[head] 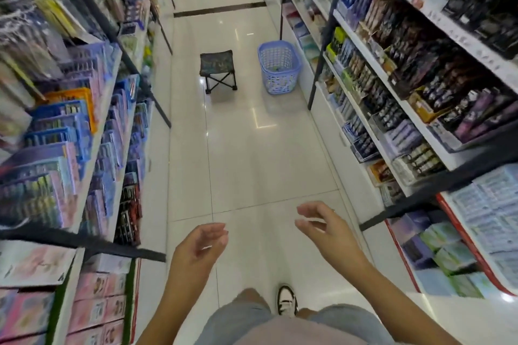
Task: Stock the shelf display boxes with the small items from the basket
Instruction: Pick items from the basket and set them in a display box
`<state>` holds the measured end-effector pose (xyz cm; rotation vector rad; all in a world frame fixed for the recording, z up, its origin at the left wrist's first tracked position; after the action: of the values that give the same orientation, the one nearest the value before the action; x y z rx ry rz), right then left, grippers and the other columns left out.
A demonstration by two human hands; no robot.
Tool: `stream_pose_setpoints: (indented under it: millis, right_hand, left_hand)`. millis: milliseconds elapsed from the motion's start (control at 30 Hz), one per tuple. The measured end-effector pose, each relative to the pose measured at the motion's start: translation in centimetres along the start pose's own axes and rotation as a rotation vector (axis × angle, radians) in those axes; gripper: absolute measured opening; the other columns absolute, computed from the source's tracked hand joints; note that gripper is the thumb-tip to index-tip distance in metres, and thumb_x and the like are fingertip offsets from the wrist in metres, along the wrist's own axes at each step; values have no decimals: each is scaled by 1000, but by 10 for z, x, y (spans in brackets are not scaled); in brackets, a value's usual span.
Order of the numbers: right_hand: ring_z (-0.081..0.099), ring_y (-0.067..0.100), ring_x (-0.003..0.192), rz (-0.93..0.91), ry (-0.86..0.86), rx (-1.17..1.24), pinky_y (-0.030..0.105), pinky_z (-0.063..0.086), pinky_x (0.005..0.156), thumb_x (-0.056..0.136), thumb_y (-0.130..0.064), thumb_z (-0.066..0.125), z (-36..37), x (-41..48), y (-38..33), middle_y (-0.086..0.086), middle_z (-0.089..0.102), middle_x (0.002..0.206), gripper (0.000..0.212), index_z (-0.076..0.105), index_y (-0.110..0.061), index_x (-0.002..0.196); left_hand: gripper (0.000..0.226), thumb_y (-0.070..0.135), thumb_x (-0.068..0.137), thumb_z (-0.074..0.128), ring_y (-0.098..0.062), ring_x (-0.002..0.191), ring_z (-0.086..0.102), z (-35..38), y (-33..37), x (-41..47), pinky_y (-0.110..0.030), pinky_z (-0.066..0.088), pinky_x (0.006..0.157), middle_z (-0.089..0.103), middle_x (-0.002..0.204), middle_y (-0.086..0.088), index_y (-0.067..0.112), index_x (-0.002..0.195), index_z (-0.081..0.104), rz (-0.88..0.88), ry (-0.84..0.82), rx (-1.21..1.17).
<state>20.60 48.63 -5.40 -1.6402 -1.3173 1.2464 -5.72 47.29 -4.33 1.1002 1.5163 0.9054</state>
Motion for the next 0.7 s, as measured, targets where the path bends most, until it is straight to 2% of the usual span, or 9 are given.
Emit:
stream_pose_setpoints:
  millis: [133, 233, 500, 600, 700]
  right_hand:
    - [56, -9, 103, -73, -92, -32, 10, 45, 90, 87, -33, 64, 22, 76, -46, -21, 62, 109, 17, 58, -40, 101]
    - [56, -8, 105, -94, -97, -46, 12, 45, 91, 86, -36, 63, 32, 133, -66, -22, 61, 109, 17, 59, -39, 102]
    - [60, -3, 100, 13, 71, -4, 26, 50, 91, 85, -27, 66, 29, 256, -70, -16, 66, 104, 14, 62, -34, 97]
    - [61, -5, 98, 73, 130, 2, 26, 51, 89, 85, -26, 66, 24, 294, -69, -20, 67, 102, 16, 62, -35, 98]
    - [62, -1, 98, 104, 164, 1, 26, 51, 89, 86, -23, 66, 24, 338, -76, -16, 67, 102, 17, 61, -34, 98]
  left_hand:
    - [16, 11, 85, 67, -12, 93, 68, -17, 11, 60, -28, 51, 86, 73, 95, 3, 22, 96, 68, -27, 35, -30]
    - [16, 11, 85, 67, -10, 93, 68, -26, 19, 117, -25, 51, 82, 74, 95, 5, 23, 96, 68, -34, 29, -35]
    - [15, 19, 85, 68, -6, 93, 67, -50, 81, 287, -12, 50, 77, 73, 96, 8, 28, 97, 69, 56, -121, -4]
    - [15, 23, 85, 68, -4, 93, 66, -55, 105, 347, -12, 50, 77, 72, 96, 12, 31, 98, 69, 71, -162, 43]
    - [14, 26, 85, 68, -4, 92, 66, -55, 125, 404, -12, 50, 76, 72, 97, 12, 31, 99, 68, 87, -180, 58]
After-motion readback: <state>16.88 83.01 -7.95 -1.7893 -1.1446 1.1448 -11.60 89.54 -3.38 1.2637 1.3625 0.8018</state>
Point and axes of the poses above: each hand's wrist, its own x-axis towards the middle knuckle, its own z-axis out of the palm, y = z × x, the point moved 6 cm from there along x, towards the middle knuckle
